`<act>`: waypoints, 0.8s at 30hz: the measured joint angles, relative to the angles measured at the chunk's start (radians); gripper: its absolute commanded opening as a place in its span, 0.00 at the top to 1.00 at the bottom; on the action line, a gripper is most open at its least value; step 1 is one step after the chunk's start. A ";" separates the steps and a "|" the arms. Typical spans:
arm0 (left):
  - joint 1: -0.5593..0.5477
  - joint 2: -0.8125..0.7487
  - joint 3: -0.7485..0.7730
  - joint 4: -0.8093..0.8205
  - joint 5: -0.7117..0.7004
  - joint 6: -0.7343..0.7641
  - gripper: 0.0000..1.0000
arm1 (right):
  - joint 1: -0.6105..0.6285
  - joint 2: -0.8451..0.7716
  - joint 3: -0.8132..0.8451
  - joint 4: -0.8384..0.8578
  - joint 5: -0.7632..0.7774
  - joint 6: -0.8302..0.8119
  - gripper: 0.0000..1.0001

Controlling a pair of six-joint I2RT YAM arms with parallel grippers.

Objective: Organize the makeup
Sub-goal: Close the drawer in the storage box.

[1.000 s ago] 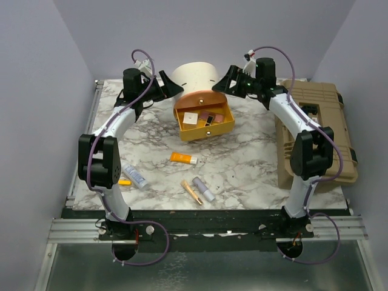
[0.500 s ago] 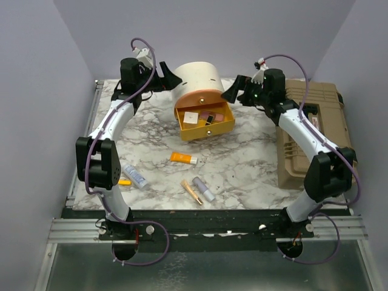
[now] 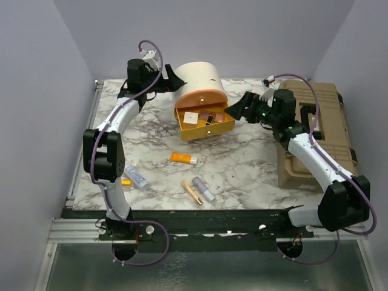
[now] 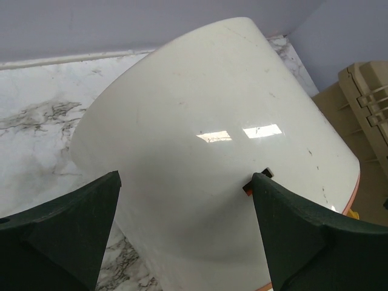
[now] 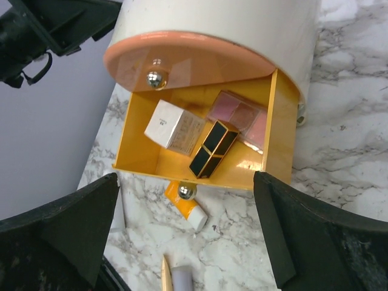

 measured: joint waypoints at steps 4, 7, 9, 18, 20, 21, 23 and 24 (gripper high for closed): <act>-0.007 -0.002 -0.006 0.012 -0.019 0.020 0.10 | 0.000 0.006 -0.017 -0.018 -0.084 -0.004 0.01; -0.007 -0.002 -0.007 0.014 -0.020 0.024 0.10 | 0.000 0.019 -0.025 -0.022 -0.167 -0.019 0.00; -0.008 -0.002 -0.012 0.021 -0.020 0.026 0.11 | 0.001 0.020 -0.039 -0.026 -0.210 -0.033 0.00; -0.011 -0.018 -0.043 0.066 -0.008 0.072 0.12 | 0.030 0.071 -0.050 -0.095 -0.293 -0.079 0.18; -0.011 -0.018 -0.043 0.067 -0.003 0.080 0.12 | 0.041 0.089 -0.054 -0.097 -0.291 -0.071 0.19; -0.011 -0.018 -0.043 0.068 -0.001 0.082 0.12 | 0.051 0.101 -0.054 -0.097 -0.287 -0.067 0.22; -0.011 -0.018 -0.043 0.069 0.002 0.085 0.12 | 0.075 0.126 -0.058 -0.088 -0.272 -0.045 0.27; -0.011 -0.018 -0.043 0.069 0.002 0.085 0.12 | 0.089 0.136 -0.068 -0.073 -0.260 -0.027 0.28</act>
